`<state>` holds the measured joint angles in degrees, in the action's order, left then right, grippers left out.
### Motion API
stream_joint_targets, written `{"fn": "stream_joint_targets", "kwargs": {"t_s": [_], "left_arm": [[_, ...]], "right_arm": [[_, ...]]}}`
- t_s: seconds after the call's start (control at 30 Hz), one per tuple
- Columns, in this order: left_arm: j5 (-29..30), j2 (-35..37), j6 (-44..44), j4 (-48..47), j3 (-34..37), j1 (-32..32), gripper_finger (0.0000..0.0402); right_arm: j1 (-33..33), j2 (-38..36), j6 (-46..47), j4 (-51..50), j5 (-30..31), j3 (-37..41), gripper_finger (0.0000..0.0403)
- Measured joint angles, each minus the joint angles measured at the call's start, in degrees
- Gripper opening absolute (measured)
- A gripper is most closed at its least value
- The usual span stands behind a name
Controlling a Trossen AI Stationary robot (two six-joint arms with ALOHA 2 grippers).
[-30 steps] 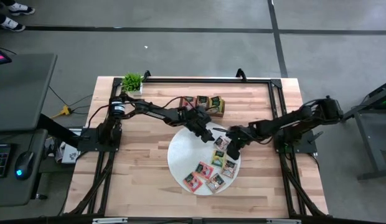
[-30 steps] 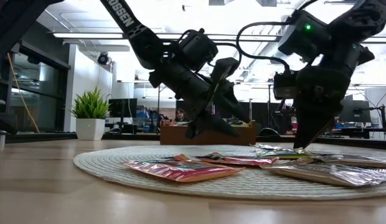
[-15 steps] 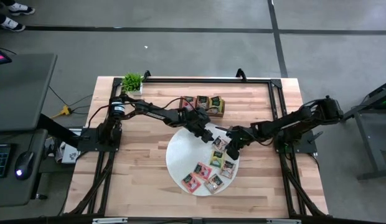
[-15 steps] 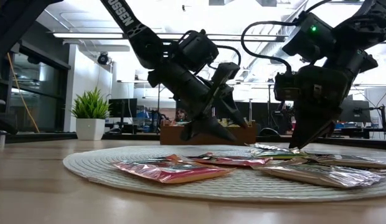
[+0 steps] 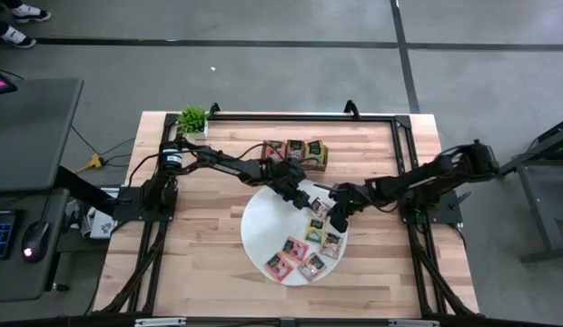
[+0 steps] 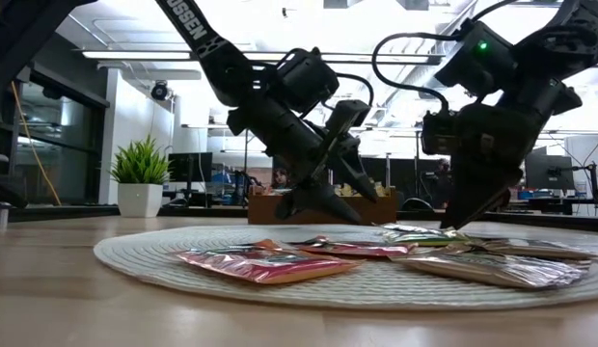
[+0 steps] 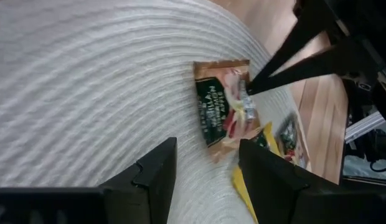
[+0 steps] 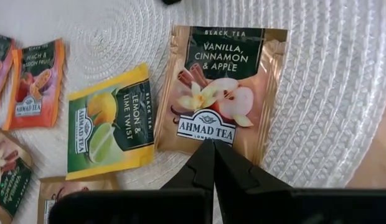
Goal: Pick & Place Tea
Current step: Put the brown tea bag into the middle section of the wooden organizer
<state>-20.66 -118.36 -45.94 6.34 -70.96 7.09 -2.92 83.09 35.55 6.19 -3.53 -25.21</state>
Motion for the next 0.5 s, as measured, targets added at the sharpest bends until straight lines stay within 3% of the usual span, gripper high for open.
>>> {"fn": "stream_joint_targets", "kwargs": {"t_s": [0.5], "left_arm": [[1.01,0.02,0.61,-3.95,-0.02,-0.76,0.0172]], "right_arm": [[0.9,10.34,1.7,14.84,-4.43,-0.47,0.0]]}}
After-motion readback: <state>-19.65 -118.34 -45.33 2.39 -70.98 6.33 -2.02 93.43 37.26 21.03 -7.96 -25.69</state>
